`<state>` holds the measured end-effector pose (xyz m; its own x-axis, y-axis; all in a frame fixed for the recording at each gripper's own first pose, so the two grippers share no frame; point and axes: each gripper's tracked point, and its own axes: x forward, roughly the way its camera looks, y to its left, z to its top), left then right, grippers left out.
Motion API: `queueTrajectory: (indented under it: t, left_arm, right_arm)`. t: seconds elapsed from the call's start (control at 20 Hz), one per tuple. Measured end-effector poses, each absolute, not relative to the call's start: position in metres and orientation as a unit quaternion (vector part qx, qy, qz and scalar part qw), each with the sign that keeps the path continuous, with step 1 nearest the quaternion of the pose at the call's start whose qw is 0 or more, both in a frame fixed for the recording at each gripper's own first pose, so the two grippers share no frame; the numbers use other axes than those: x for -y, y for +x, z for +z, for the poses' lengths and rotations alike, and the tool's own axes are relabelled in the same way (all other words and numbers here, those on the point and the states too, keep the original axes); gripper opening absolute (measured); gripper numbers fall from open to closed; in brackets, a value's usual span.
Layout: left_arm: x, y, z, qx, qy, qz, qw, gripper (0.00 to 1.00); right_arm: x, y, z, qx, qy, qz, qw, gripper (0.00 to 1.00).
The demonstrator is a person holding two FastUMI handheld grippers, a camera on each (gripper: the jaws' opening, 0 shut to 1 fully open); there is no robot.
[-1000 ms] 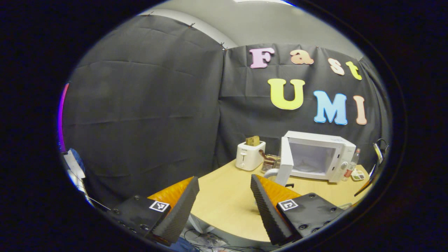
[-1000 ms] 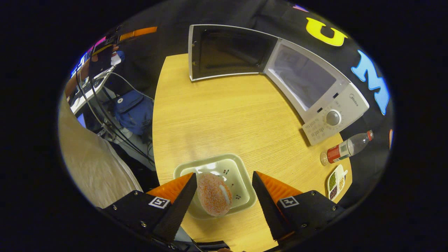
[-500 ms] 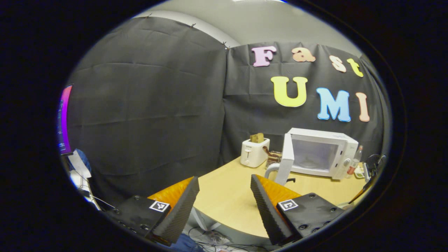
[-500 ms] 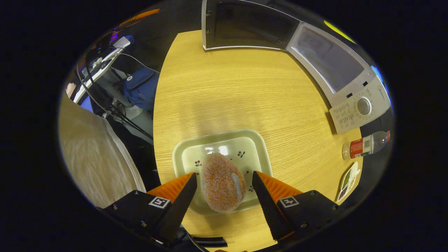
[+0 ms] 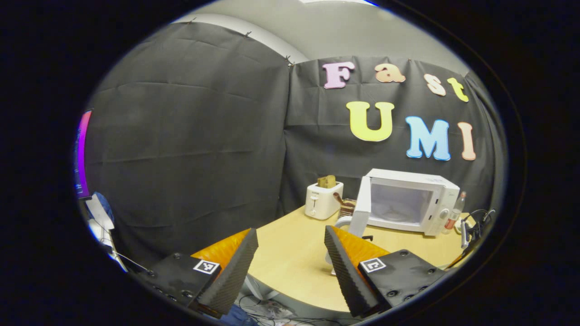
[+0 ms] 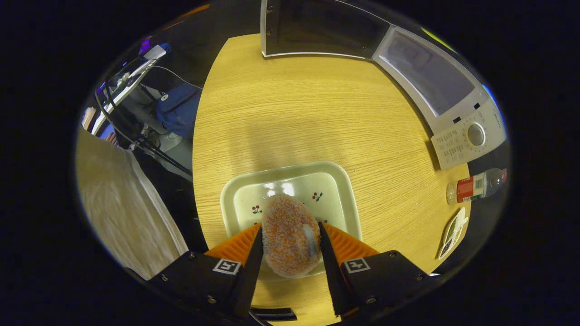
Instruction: Open the microwave oven with the left hand, put the food in, and close the microwave oven.
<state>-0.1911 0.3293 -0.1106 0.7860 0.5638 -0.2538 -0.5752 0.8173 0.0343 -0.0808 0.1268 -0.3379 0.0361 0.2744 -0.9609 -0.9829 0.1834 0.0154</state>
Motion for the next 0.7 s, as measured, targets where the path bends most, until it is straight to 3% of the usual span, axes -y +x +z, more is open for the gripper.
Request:
queueTrajectory:
  t: [0.3,0.7]
  left_arm:
    - [-0.325,-0.181,-0.108,-0.122,-0.033,0.293,0.948,0.97]
    - [-0.323,-0.167,-0.093,-0.104,-0.033,0.273,0.956,0.97]
  right_arm:
    - [-0.157,-0.049,-0.303,-0.393,-0.386,0.487,0.678,0.67]
    - [-0.209,0.038,-0.254,-0.300,-0.401,0.418,0.758,0.67]
